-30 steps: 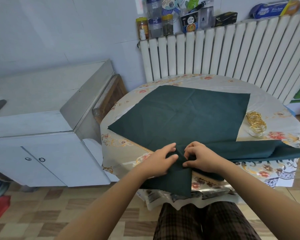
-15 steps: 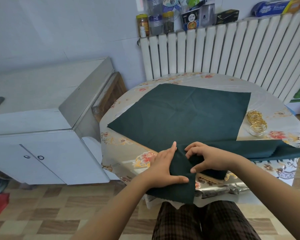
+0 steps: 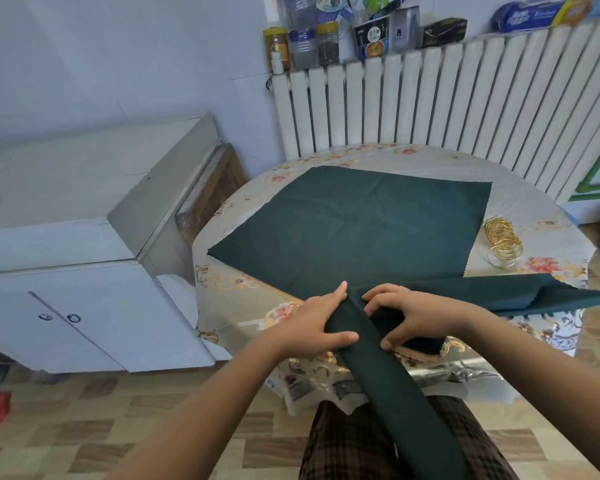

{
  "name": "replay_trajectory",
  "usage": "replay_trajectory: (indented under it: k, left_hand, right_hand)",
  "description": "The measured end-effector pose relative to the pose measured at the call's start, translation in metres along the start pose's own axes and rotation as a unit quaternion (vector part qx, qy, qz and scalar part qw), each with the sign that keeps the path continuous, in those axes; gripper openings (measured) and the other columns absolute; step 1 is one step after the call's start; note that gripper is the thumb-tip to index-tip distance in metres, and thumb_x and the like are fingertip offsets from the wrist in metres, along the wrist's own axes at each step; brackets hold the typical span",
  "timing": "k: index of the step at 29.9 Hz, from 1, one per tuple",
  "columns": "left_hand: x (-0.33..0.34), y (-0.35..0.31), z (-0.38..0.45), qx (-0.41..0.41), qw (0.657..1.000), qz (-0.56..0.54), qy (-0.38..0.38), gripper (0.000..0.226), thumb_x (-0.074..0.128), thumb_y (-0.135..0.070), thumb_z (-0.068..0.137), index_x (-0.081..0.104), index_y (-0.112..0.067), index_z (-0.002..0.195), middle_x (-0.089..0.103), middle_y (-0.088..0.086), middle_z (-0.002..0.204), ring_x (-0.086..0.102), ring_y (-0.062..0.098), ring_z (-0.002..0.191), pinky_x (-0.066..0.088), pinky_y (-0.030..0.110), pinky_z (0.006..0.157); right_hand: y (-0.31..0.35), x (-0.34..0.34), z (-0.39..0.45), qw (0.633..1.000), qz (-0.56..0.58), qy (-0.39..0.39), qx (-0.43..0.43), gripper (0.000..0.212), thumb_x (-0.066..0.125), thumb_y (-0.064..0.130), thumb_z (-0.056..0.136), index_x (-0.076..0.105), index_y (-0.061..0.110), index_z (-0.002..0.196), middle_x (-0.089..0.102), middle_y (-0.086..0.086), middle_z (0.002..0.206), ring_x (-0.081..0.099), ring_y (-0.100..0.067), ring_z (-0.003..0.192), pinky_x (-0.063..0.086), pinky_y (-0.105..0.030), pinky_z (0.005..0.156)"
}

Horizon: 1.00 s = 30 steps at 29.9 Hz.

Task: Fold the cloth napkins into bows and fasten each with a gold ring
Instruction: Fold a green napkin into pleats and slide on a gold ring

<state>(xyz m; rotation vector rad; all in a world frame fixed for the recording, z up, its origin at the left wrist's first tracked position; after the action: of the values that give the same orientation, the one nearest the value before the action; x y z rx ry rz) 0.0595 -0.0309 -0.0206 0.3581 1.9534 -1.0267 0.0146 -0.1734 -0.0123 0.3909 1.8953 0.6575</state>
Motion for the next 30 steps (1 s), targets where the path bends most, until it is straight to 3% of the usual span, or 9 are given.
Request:
replay_trajectory:
  k: [3, 7, 11, 14, 17, 22, 27, 30]
  left_hand:
    - [0.005, 0.003, 0.002, -0.002, 0.999, 0.027, -0.024, 0.084, 0.049, -0.055, 0.090, -0.003, -0.031, 0.151, 0.018, -0.011, 0.156, 0.013, 0.013, 0.142, 0.015, 0.042, 0.117]
    - [-0.004, 0.003, 0.004, -0.001, 0.992, -0.012, -0.126, 0.057, 0.043, -0.040, 0.098, 0.022, -0.028, 0.149, 0.029, -0.010, 0.152, 0.020, 0.012, 0.139, 0.017, 0.033, 0.116]
    - [0.003, -0.003, 0.006, 0.030, 0.984, 0.059, -0.166, 0.050, 0.033, -0.034, 0.102, 0.020, -0.028, 0.149, 0.008, -0.013, 0.157, 0.004, 0.004, 0.143, 0.009, 0.030, 0.115]
    - [0.011, -0.011, 0.008, 0.057, 0.978, 0.126, -0.155, 0.052, 0.016, -0.040, 0.100, 0.010, -0.031, 0.150, -0.007, -0.019, 0.153, -0.014, -0.006, 0.138, -0.005, 0.026, 0.112]
    - [0.016, -0.012, 0.009, 0.054, 0.969, 0.188, -0.151, 0.063, -0.002, -0.047, 0.089, 0.005, -0.033, 0.150, -0.012, -0.020, 0.150, -0.017, -0.005, 0.137, -0.015, 0.035, 0.114]
    - [0.018, -0.012, 0.012, 0.023, 0.978, 0.172, -0.113, 0.050, 0.017, -0.037, 0.102, 0.005, -0.031, 0.151, -0.005, -0.015, 0.157, -0.012, -0.002, 0.141, -0.008, 0.033, 0.115]
    - [0.013, -0.018, 0.011, 0.016, 0.987, 0.096, -0.124, 0.048, 0.019, -0.036, 0.103, 0.012, -0.032, 0.151, 0.004, -0.015, 0.158, -0.005, -0.002, 0.142, 0.001, 0.028, 0.113]
    - [0.013, -0.017, 0.012, 0.008, 0.986, 0.114, -0.122, 0.049, 0.019, -0.038, 0.103, 0.010, -0.033, 0.151, 0.002, -0.014, 0.158, -0.006, -0.001, 0.143, 0.002, 0.028, 0.111]
  right_hand:
    - [0.002, 0.000, 0.001, 0.998, 0.030, -0.059, 0.009, 0.008, 0.067, 0.040, 0.083, 0.066, 0.032, 0.084, 0.040, 0.018, 0.128, 0.040, 0.002, 0.117, 0.027, -0.016, 0.096]
    - [0.001, -0.005, 0.006, 0.985, 0.014, -0.167, 0.040, 0.019, 0.064, 0.028, 0.086, 0.058, 0.024, 0.069, 0.053, 0.011, 0.117, 0.050, -0.003, 0.100, 0.033, -0.016, 0.083]
    - [-0.009, -0.020, 0.001, 0.966, 0.028, -0.244, 0.084, 0.024, 0.063, 0.020, 0.082, 0.049, 0.020, 0.062, 0.061, 0.000, 0.105, 0.056, -0.013, 0.090, 0.040, -0.022, 0.076]
    - [-0.012, -0.022, 0.001, 0.965, 0.034, -0.247, 0.085, 0.025, 0.069, 0.017, 0.076, 0.049, 0.022, 0.061, 0.060, 0.000, 0.100, 0.056, -0.012, 0.085, 0.042, -0.021, 0.074]
    - [-0.012, -0.022, 0.002, 0.966, 0.027, -0.243, 0.083, 0.025, 0.070, 0.016, 0.074, 0.049, 0.022, 0.062, 0.060, 0.001, 0.099, 0.057, -0.011, 0.083, 0.046, -0.022, 0.076]
    - [-0.012, -0.019, 0.002, 0.966, 0.008, -0.247, 0.080, 0.021, 0.068, 0.016, 0.076, 0.049, 0.021, 0.066, 0.058, 0.000, 0.098, 0.056, -0.011, 0.079, 0.047, -0.023, 0.075]
    - [-0.011, -0.020, 0.001, 0.964, 0.019, -0.247, 0.101, 0.006, 0.061, 0.022, 0.084, 0.059, 0.016, 0.084, 0.056, 0.004, 0.088, 0.053, -0.010, 0.078, 0.043, -0.020, 0.067]
    - [-0.010, -0.021, 0.000, 0.962, 0.011, -0.252, 0.101, 0.005, 0.060, 0.021, 0.085, 0.058, 0.016, 0.086, 0.053, 0.005, 0.089, 0.053, -0.010, 0.078, 0.042, -0.020, 0.067]
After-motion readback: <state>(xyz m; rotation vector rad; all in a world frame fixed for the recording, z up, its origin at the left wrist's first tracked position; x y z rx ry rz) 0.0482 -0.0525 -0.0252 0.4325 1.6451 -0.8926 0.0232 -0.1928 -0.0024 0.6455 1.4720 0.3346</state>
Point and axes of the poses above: each hand's wrist, its own z-axis towards the middle knuckle, its own x-axis out of the palm, y = z × x, the point moved 7 cm from there along z, towards the middle knuckle
